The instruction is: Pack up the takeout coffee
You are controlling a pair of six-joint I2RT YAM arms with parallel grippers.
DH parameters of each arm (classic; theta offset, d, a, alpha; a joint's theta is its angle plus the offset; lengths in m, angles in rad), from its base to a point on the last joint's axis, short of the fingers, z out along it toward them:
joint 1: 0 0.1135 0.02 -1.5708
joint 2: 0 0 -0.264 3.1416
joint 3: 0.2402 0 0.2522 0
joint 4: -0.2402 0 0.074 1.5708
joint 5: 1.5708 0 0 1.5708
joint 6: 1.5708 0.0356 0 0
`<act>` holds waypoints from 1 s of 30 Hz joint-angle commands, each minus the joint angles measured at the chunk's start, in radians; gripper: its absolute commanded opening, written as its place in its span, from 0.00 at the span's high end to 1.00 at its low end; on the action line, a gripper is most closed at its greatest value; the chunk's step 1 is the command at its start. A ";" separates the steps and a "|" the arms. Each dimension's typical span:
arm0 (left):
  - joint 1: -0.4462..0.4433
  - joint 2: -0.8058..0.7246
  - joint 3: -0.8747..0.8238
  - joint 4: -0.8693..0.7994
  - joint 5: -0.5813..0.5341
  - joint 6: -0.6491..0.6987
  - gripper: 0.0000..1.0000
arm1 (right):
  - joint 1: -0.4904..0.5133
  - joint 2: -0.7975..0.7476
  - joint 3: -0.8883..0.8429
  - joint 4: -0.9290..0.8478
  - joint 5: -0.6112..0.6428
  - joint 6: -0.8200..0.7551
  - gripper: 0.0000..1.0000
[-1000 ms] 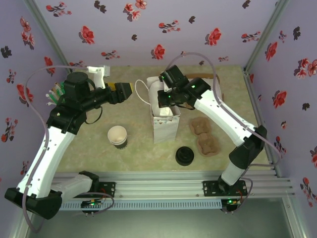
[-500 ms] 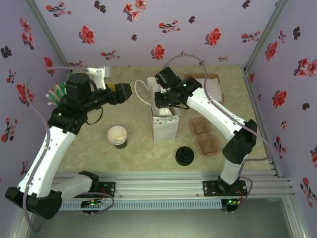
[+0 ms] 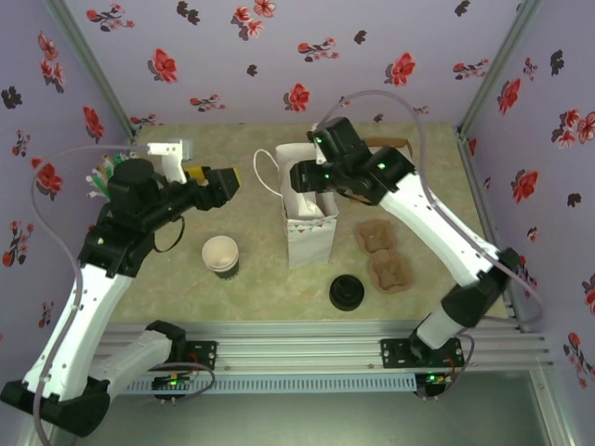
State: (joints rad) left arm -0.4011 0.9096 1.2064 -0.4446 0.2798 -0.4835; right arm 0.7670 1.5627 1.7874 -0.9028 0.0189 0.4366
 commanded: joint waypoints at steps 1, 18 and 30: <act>-0.006 -0.069 -0.040 0.069 -0.063 0.013 0.07 | 0.009 -0.126 -0.081 0.116 0.005 -0.001 0.33; -0.004 -0.378 -0.328 0.083 -0.265 -0.028 0.01 | 0.011 -0.703 -0.679 0.410 0.134 -0.046 0.01; 0.004 -0.184 -0.296 0.012 -0.413 -0.021 0.01 | -0.005 -0.815 -0.809 0.388 0.373 -0.082 0.01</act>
State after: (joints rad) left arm -0.4011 0.6891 0.8642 -0.4103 -0.0479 -0.5140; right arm 0.7700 0.7460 0.9588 -0.5171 0.2749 0.3874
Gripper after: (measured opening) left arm 0.992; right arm 0.992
